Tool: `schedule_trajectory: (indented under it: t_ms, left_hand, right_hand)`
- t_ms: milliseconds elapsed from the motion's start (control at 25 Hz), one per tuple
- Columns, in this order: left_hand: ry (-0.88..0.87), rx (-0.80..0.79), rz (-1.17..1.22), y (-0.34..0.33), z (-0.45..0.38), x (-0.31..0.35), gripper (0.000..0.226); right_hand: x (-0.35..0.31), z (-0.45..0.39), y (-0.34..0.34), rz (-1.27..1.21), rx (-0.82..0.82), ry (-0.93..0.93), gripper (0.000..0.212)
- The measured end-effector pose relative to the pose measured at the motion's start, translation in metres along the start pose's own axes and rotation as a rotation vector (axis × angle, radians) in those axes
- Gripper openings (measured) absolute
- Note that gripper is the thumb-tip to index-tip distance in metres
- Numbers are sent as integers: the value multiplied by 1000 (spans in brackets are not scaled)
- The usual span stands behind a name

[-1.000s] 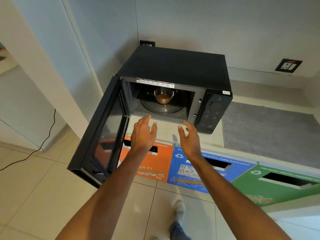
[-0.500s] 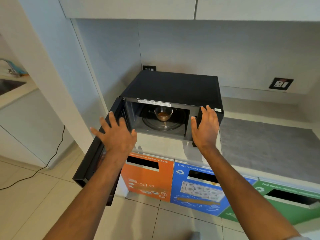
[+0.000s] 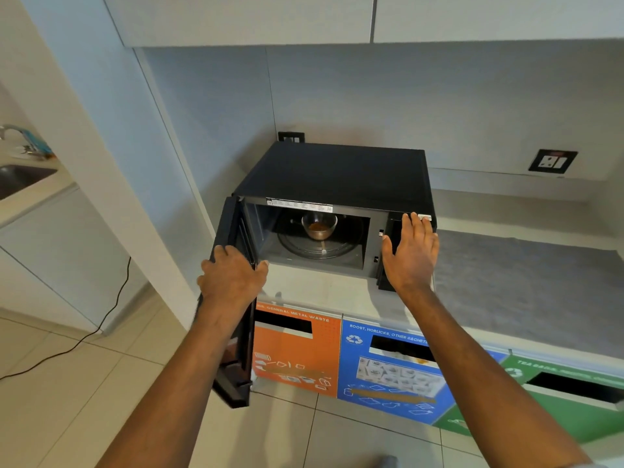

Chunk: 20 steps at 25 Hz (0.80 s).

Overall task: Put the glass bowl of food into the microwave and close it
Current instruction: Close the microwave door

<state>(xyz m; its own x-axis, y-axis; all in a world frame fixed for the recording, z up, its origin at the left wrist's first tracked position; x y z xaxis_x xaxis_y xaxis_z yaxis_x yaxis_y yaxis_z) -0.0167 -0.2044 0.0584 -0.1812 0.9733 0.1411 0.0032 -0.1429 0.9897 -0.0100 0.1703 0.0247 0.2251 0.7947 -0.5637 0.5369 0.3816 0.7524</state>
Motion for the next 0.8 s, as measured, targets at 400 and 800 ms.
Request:
schedule_trajectory:
  t_ms: [400,800]
  left_hand:
    - [-314,76,57,-32,27,102,83]
    - [-617,148,120,-46,19,197,79]
  right_hand:
    - [10,-7,15,-85,-63,-2,63]
    - [12,-3,14,-207,-166,42,96]
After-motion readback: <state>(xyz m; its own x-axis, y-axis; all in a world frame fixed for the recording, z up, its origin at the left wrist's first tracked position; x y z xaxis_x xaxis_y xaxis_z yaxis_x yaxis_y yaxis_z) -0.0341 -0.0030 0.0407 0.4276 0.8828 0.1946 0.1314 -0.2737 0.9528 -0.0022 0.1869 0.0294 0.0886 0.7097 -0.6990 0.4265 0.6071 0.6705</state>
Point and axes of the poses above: each hand's wrist, its own z-axis away from the middle knuckle, its own y-axis out of the back of the hand, x = y × z, the point moved 9 cm from there along -z, towards the middle knuckle, and after that the axes turned 8 degrees about -z, right-handed, at the moved point
